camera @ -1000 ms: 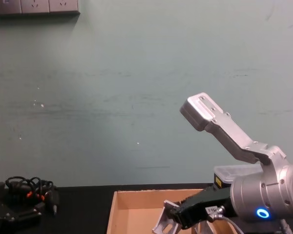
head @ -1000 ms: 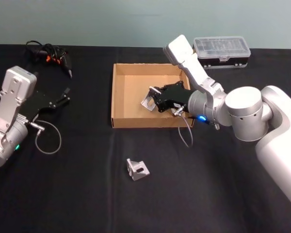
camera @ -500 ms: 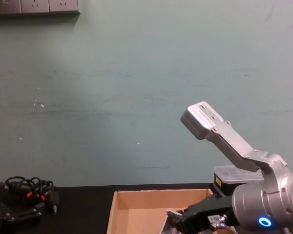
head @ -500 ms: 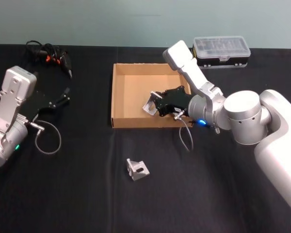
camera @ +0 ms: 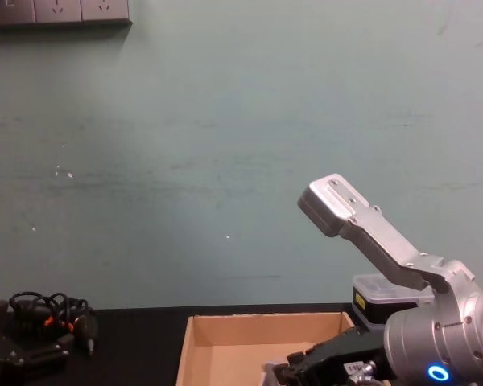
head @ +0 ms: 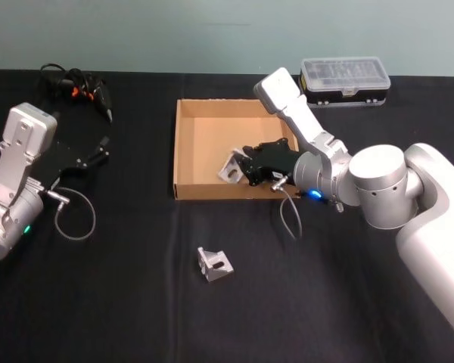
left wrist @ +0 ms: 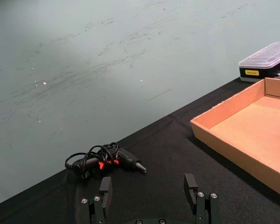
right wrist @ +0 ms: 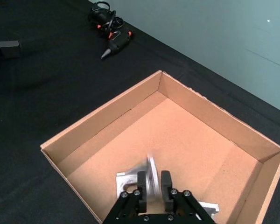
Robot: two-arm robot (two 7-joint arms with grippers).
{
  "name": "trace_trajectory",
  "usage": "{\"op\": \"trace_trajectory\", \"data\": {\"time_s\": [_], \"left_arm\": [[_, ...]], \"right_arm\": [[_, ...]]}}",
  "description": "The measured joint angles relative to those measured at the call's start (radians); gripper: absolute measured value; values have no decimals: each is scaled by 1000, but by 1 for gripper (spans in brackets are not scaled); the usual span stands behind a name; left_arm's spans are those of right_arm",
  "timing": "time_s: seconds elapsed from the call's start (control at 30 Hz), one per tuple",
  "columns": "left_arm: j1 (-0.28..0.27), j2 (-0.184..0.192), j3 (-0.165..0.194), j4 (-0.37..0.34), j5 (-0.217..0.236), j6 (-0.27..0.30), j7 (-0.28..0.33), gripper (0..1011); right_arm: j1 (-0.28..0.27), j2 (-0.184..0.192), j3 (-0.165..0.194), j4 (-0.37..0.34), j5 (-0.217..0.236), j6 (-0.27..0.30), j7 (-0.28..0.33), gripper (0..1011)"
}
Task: Use one hand to pick up the angle iron from the table and place it into the box.
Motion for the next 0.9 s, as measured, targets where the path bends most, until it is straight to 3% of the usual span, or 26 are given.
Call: {"op": "trace_trajectory", "data": {"time_s": [0.23,0.33,0.47,0.53,0.73,0.9], "left_arm": [[0,0,0,0,0,0,0,1011],[0,0,0,0,0,0,0,1011],[0,0,0,0,0,0,0,1011],[0,0,0,0,0,0,0,1012],[0,0,0,0,0,0,0,1011],[0,0,0,0,0,0,0,1011]], "right_arm": [[-6,-2,7,-10,-3,2,0,346],[-9,-2,12,-16,-4,0,0,488],[-17,-1,20,-30,-3,-6,-2,574],[-21,0,24,-37,-3,-8,-3,673],[-50,21,45,-99,9,-13,-4,843],[-105,70,76,-204,34,-30,-1,974]]}}
